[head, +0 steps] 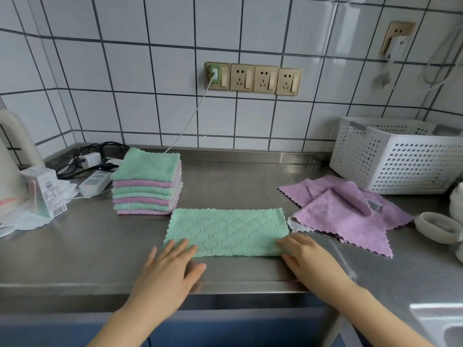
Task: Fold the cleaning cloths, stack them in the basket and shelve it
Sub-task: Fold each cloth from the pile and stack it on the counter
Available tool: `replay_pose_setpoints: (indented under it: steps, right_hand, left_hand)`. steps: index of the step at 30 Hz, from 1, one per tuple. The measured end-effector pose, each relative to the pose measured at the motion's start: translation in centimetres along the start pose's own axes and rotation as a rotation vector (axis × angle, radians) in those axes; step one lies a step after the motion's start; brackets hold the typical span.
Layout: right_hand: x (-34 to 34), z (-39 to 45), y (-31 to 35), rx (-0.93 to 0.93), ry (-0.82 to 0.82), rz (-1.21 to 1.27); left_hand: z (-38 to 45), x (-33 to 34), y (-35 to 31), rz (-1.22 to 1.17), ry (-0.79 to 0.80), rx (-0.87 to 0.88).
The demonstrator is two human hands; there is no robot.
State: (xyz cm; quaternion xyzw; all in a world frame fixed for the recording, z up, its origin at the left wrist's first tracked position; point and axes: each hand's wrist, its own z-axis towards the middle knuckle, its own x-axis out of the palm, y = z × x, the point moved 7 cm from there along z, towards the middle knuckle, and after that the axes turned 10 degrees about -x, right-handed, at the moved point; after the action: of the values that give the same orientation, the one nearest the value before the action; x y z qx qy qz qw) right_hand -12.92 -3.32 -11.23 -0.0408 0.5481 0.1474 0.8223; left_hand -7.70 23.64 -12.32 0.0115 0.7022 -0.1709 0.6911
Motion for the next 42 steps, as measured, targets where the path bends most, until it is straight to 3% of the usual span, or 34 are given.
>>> replay_pose_setpoints:
  steps: [6, 13, 16, 19, 22, 27, 31, 35, 39, 42]
  right_hand:
    - [-1.8, 0.4, 2.0, -0.110, -0.097, -0.102]
    - [-4.4, -0.5, 9.6, -0.253, 0.009, 0.274]
    - [-5.6, -0.9, 9.2, -0.179, 0.036, 0.443]
    - [-6.2, -0.9, 4.7, -0.028, -0.109, 0.433]
    - [-4.6, -1.0, 1.7, 0.066, -0.035, 0.340]
    - [-1.1, 0.3, 4.6, -0.069, 0.154, 0.421]
    - [-0.8, 2.0, 8.1, -0.147, 0.085, 0.603]
    - [0.8, 3.2, 8.5, 0.041, 0.131, 0.804]
    - [2.1, 5.5, 7.9, 0.241, 0.103, 1.025]
    - [2.6, 7.7, 7.1, 0.342, 0.042, 0.968]
  left_hand:
    - [-1.7, -0.2, -4.7, -0.117, -0.027, 0.225]
    - [-1.7, 0.8, -9.0, -0.222, -0.080, 0.340]
    - [-1.7, 1.5, -9.1, -0.245, -0.043, 0.401]
    - [-2.1, 1.2, -7.9, -0.361, 0.077, 0.436]
    - [-2.5, 0.1, -6.0, -0.565, 0.198, 0.354]
    - [-2.8, -1.3, -2.7, -0.714, 0.227, 0.207]
    - [-2.4, -1.4, -0.2, -0.798, 0.221, 0.097]
    - [-1.0, -1.1, 2.4, -0.945, 0.238, -0.075]
    - [0.5, -1.3, 2.0, -1.441, 0.395, -0.306]
    - [2.3, -1.3, 2.7, -1.399, 0.322, -0.387]
